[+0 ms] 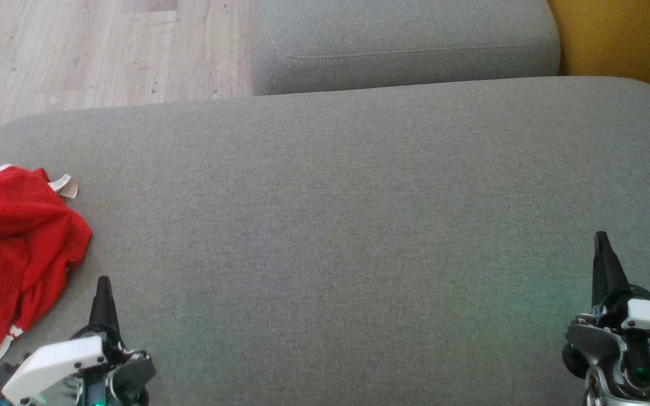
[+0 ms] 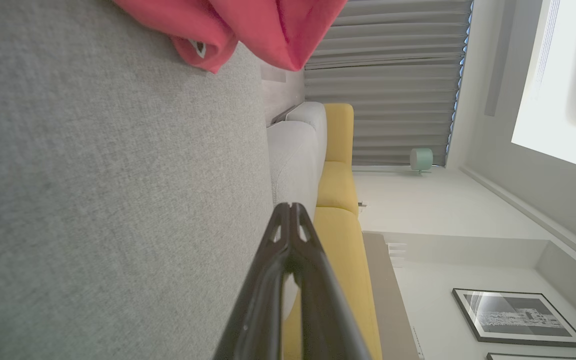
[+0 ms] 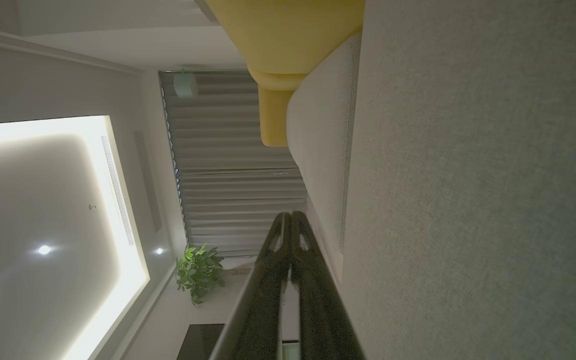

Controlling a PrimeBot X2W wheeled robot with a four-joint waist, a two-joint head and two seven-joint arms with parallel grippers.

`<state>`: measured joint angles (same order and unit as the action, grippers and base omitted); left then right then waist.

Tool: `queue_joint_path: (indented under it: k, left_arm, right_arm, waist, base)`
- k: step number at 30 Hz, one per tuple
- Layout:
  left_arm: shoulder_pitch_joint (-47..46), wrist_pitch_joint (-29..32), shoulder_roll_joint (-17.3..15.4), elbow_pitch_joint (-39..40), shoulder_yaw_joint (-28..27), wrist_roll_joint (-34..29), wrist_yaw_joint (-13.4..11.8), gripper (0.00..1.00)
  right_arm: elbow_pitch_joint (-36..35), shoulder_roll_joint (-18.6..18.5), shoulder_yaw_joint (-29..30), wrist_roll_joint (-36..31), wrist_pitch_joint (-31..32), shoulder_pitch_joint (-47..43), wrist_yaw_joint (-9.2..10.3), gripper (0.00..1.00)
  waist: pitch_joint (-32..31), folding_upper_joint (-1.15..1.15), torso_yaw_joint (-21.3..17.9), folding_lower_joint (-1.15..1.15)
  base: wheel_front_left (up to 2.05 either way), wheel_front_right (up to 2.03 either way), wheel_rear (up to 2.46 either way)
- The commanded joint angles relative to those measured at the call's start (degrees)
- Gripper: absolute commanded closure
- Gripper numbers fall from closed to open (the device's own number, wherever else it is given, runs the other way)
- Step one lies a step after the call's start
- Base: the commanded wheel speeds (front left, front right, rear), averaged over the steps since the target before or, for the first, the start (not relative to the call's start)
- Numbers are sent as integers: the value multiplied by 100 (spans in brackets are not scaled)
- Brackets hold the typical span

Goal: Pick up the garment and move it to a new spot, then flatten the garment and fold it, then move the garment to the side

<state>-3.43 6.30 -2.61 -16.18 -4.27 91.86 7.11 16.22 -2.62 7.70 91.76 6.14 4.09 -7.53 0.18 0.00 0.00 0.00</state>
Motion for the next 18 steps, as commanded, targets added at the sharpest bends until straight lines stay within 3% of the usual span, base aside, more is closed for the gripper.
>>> queue_joint_path:
  k: [1, 18]
  left_arm:
    - [-276, 16, -27, 215, -222, 33, 37, 100]
    - [-276, 16, -27, 215, -222, 33, 37, 100]
  right_arm:
    - [-220, -26, -120, 43, 33, 209, 4, 100]
    - [-220, -26, -120, 43, 33, 209, 4, 100]
  waist:
    - [0, 0, 0, 0]
    - [0, 0, 0, 0]
  base:
    - [0, 0, 0]
    - [0, 0, 0]
